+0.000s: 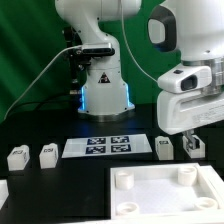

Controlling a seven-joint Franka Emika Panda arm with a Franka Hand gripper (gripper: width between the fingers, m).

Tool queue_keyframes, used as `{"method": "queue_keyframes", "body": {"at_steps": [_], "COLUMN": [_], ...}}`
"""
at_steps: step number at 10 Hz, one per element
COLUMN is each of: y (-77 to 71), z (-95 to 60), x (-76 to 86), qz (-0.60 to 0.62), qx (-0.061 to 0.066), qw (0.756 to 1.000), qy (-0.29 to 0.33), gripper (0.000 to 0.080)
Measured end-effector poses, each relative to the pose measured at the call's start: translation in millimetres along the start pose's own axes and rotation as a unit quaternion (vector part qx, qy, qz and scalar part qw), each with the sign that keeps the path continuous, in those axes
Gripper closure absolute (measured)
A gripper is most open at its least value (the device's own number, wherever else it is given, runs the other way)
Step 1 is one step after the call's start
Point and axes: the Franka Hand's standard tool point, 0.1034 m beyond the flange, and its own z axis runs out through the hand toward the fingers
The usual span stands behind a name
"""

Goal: Assemble one leg

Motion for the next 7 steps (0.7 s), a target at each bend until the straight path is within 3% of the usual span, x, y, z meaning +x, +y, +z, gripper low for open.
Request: {"method": "queue_keyframes", "body": {"at_steps": [2,3,6,7], "y": [-2.8,3.2,3.5,3.1], "z": [11.1,14.9,15.4,16.0], "x": [-16.3,-11.7,-13.0,-20.1], "qz": [0.080,0.091,0.090,0.087], "qx": [0.003,0.013,0.012,0.009], "qw": [0.997,0.996,0.996,0.995], "qy": [-0.010,0.002,-0.018,-0.056], "gripper": [0.0151,0.0151,0.0151,0.0151]}}
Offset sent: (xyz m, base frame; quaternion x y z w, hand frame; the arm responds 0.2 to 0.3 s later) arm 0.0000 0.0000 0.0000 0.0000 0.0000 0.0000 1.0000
